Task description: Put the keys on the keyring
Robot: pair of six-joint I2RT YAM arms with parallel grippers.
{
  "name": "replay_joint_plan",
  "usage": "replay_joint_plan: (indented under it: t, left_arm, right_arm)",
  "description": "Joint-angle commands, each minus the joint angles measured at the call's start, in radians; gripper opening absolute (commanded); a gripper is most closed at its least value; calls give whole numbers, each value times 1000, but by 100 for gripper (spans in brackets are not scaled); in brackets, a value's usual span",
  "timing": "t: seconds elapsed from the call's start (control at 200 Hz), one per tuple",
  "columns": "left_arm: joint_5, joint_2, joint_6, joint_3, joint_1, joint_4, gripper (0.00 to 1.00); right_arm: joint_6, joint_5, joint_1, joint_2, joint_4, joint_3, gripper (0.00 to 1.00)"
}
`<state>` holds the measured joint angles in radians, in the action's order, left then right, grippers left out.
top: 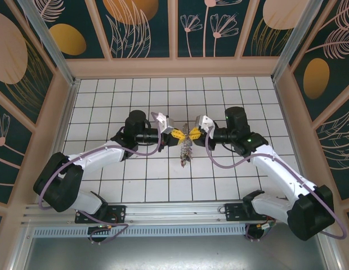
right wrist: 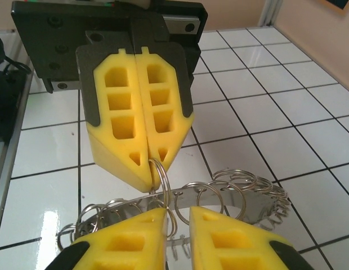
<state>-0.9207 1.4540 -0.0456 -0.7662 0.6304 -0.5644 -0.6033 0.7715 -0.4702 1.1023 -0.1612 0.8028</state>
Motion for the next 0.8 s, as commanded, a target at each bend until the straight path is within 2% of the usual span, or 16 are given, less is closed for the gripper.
replay_joint_plan:
  t: [0.0, 0.105, 0.25, 0.37, 0.44, 0.616, 0.796]
  left_arm:
    - [-70, -9, 85, -3, 5, -200, 0]
    - [-66, -4, 81, -11, 5, -187, 0]
    - [-44, -7, 54, -18, 5, -143, 0]
    - [-25, -9, 42, -18, 5, -128, 0]
    - [-20, -9, 40, -21, 5, -125, 0]
    - [-26, 3, 40, -38, 5, -120, 0]
    - [-33, 6, 37, -53, 5, -105, 0]
  right_arm:
    - [15, 88, 11, -9, 67, -11, 18]
    - [30, 82, 15, -15, 84, -11, 19]
    - [56, -82, 16, -72, 133, -32, 19]
    - [31, -142, 15, -119, 111, -37, 20]
    - [26, -121, 16, -128, 82, -25, 20]
    - [17, 43, 5, -118, 60, -2, 23]
    - [-9, 74, -10, -71, 41, 36, 24]
